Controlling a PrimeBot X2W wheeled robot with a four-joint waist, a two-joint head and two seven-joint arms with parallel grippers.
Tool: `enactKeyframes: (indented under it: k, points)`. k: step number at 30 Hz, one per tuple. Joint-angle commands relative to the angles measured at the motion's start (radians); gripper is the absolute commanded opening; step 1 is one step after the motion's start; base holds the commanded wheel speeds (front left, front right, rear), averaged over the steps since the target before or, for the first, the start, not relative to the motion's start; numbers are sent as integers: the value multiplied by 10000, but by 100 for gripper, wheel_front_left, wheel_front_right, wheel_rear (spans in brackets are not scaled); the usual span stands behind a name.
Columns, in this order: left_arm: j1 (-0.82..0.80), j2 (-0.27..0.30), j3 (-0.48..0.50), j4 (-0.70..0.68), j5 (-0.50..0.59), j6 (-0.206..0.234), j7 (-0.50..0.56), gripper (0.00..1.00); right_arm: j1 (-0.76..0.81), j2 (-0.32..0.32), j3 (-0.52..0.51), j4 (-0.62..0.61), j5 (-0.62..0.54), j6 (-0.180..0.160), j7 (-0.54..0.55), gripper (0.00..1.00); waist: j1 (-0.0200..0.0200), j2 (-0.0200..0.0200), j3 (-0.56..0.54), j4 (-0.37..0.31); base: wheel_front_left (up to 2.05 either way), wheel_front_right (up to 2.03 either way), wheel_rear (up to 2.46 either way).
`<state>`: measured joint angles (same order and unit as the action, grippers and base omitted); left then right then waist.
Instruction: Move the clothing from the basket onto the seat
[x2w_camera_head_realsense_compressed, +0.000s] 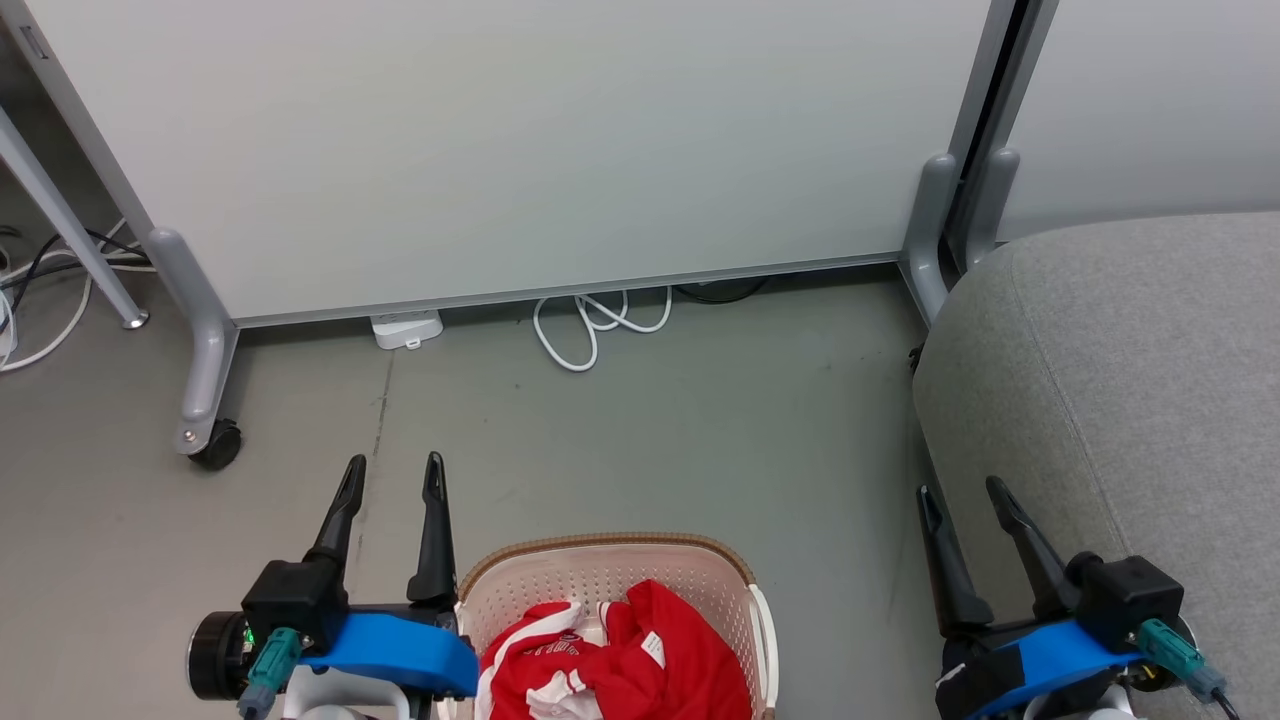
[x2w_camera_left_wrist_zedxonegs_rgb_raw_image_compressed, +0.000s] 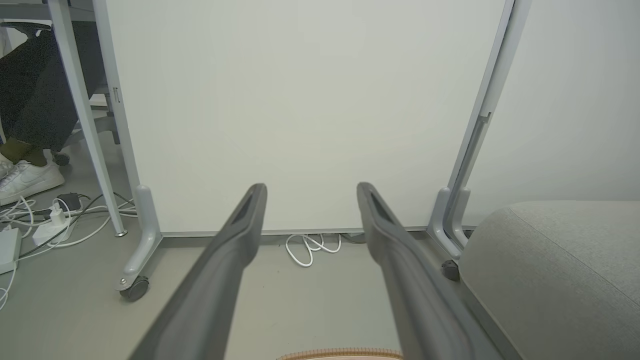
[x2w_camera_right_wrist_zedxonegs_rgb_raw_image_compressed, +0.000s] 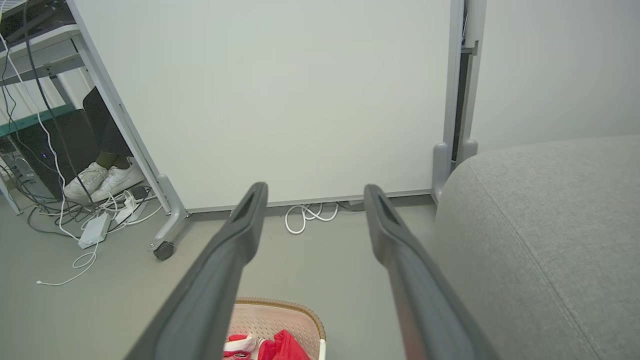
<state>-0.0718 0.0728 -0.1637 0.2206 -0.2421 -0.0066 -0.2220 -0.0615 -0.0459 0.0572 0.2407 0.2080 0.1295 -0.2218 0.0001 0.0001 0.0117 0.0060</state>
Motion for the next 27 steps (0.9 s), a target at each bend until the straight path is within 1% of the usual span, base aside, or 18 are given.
enactKeyframes:
  k: [1, 6, 12, 22, 27]
  points:
    - [-60, 3, 22, -3, 203, -75, -79, 100, 57, -63, 24, -58, -225, 19, -81, 100, -1, -1, -2, 6, 0, 0, 0]
    - [-62, -54, 28, 160, 553, -379, -178, 100, 72, -65, 44, -42, -588, 13, -181, 100, -1, -1, -22, 23, 0, 0, 0]
    - [-86, -110, 38, 411, 946, -626, -293, 100, 114, -67, 81, -18, -1026, 13, -289, 100, -1, -1, -52, 35, 0, 0, 0]
    - [-54, -189, 15, 738, 1472, -863, -449, 100, 203, -70, 78, 61, -1712, 14, -454, 100, -1, -1, -93, 62, 0, 0, 0]
    - [-53, -204, 63, 842, 1431, -918, -447, 100, 202, -67, -13, 132, -1629, 14, -446, 100, -1, -1, -101, 62, 0, 0, 0]
